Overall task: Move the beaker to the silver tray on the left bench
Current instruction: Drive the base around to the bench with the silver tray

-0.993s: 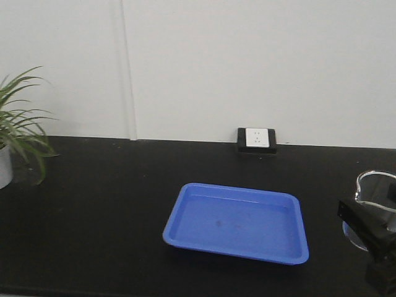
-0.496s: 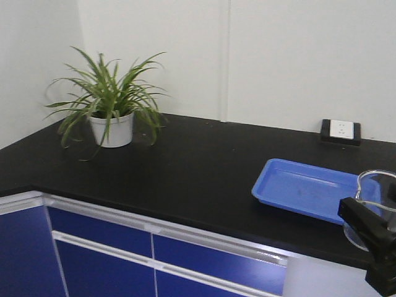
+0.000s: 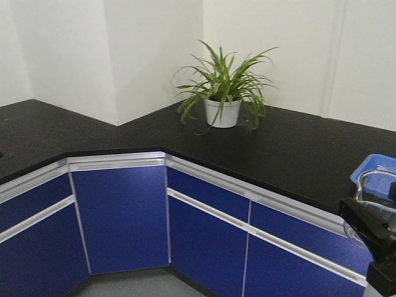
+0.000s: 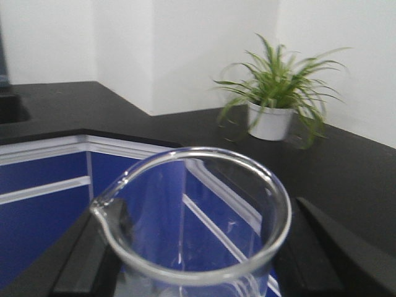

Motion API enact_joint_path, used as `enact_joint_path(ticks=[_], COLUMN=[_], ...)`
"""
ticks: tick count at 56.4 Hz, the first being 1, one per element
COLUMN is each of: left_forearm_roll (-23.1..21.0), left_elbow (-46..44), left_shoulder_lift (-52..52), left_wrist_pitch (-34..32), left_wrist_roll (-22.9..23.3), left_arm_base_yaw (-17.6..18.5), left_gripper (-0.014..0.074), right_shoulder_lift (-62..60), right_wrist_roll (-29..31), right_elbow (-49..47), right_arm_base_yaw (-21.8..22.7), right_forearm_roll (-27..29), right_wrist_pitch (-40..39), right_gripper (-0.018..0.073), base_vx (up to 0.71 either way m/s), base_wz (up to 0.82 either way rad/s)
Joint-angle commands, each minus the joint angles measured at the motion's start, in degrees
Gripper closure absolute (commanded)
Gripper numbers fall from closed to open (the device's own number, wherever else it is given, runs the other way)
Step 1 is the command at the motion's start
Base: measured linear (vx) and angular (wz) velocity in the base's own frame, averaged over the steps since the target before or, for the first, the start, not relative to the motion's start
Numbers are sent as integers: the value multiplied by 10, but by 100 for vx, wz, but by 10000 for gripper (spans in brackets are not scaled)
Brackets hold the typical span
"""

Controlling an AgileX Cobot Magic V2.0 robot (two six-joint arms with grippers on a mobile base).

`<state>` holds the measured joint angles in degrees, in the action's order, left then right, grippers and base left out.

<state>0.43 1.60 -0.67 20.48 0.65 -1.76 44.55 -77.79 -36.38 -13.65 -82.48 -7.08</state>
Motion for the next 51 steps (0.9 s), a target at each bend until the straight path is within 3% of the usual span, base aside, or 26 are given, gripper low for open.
enact_joint_path(ticks=[1,26,51], left_forearm_roll=[-1,-1,-1], left_elbow=[16,16,16], left_shoulder_lift=[-9,-9,-9], left_wrist_pitch=[-44,-44,-44], left_wrist_roll=[3,3,3], left_arm_base_yaw=[3,3,3], left_gripper=[595,595,595], right_shoulder_lift=[-5,-5,-5], right_wrist_roll=[-2,-2,-2], right_elbow=[-18,-18,-18], right_arm_base_yaw=[0,0,0], right_forearm_roll=[0,0,0], right_wrist_pitch=[-2,-1,-2], right_gripper=[566,566,566], base_vx=[-24,-16,1], base_wz=[51,65,96])
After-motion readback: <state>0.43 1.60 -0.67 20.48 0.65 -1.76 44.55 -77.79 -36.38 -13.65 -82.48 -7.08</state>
